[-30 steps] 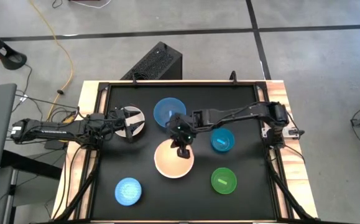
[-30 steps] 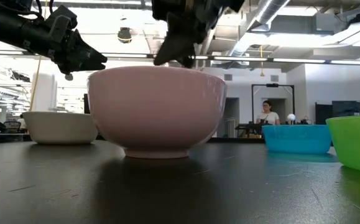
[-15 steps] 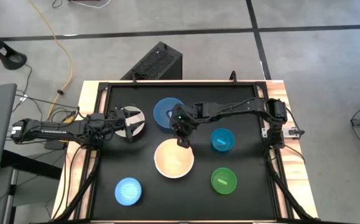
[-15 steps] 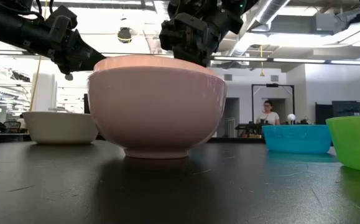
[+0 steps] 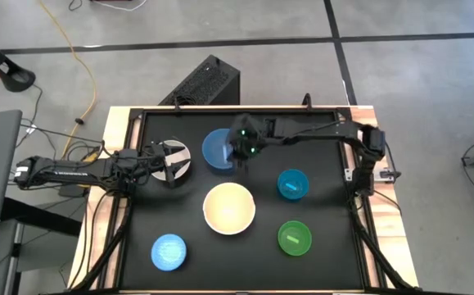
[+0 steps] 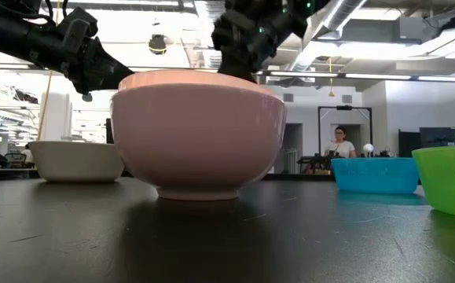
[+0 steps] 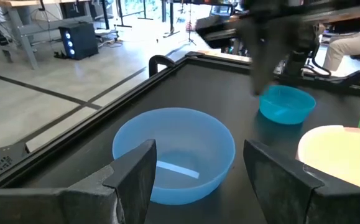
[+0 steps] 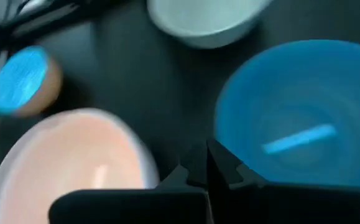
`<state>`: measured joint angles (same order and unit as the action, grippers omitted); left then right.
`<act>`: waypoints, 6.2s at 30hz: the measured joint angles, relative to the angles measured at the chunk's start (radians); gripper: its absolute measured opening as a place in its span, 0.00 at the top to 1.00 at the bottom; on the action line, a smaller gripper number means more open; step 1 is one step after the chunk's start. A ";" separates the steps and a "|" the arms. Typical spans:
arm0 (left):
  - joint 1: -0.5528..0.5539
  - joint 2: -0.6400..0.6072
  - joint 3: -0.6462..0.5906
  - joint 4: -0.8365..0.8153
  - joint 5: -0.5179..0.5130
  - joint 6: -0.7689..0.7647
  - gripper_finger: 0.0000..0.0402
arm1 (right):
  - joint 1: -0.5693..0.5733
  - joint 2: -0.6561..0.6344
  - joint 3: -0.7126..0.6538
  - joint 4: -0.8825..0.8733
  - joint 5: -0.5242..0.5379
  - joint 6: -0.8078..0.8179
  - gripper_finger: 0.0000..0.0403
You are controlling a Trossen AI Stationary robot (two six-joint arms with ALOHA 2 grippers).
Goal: Nest bowls inside each other
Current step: Stack the top transparent blue bowl on top of the transparent light orange bowl
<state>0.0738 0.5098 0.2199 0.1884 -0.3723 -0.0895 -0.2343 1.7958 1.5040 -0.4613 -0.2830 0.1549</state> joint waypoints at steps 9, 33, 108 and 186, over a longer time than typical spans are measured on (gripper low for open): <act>0.000 0.000 0.000 -0.012 0.000 0.001 0.42 | -0.141 0.023 0.001 0.007 0.203 0.063 0.91; 0.000 0.000 0.000 -0.018 0.000 -0.002 0.42 | -0.181 0.242 -0.001 0.017 0.309 0.220 0.36; 0.000 0.001 0.000 -0.015 0.027 -0.010 0.42 | 0.276 0.062 0.073 -0.217 0.312 0.283 0.98; 0.000 0.001 0.000 -0.018 0.024 -0.018 0.42 | 0.271 0.073 0.002 0.301 0.291 0.038 0.99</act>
<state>0.0738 0.5105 0.2199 0.1699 -0.3485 -0.1078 0.0366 1.8690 1.5064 -0.1602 0.0080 0.1934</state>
